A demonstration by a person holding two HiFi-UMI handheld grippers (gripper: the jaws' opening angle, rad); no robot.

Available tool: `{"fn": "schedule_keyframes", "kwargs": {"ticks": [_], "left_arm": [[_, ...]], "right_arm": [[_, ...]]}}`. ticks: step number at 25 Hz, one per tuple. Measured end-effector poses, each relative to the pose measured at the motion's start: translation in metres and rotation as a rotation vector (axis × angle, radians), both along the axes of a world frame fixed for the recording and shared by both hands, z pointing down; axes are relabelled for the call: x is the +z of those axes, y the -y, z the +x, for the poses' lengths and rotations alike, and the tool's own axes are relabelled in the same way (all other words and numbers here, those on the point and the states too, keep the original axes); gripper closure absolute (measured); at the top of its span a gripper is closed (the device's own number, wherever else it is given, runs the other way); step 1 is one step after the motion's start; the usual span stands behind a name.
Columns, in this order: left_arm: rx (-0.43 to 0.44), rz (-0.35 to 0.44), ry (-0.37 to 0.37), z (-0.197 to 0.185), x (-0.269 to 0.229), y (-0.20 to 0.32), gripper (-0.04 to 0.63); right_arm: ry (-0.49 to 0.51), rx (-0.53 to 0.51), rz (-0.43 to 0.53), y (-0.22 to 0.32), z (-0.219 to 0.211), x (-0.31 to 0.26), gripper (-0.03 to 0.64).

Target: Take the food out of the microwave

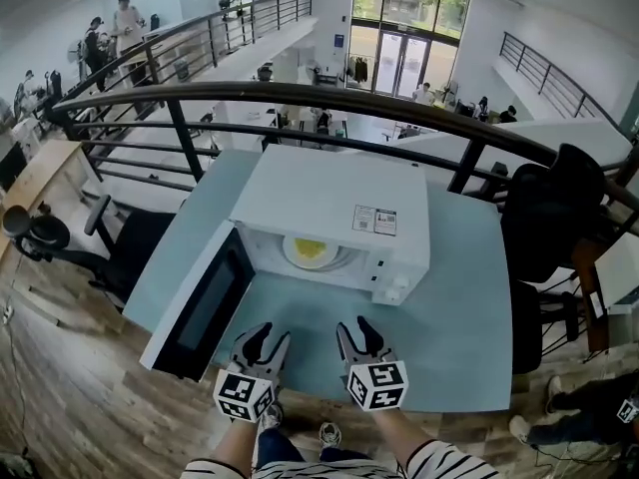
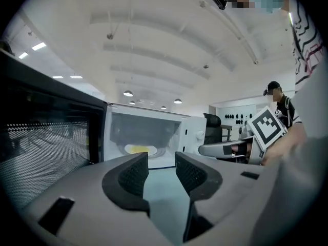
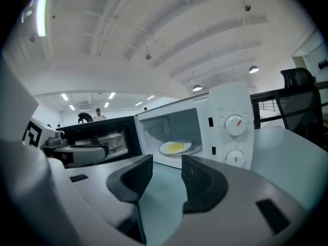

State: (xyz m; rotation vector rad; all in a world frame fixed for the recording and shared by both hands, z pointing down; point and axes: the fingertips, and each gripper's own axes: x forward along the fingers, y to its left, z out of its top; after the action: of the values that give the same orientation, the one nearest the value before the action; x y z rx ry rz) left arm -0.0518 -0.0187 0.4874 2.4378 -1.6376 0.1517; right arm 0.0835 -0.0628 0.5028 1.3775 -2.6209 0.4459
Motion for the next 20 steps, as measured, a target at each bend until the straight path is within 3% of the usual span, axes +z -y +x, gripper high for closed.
{"fn": "schedule_keyframes", "kwargs": {"ticks": [20], "left_arm": [[0.069, -0.061, -0.125, -0.031, 0.044, 0.136, 0.451]], "right_arm": [[0.059, 0.226, -0.074, 0.114, -0.045, 0.036, 0.446]]}}
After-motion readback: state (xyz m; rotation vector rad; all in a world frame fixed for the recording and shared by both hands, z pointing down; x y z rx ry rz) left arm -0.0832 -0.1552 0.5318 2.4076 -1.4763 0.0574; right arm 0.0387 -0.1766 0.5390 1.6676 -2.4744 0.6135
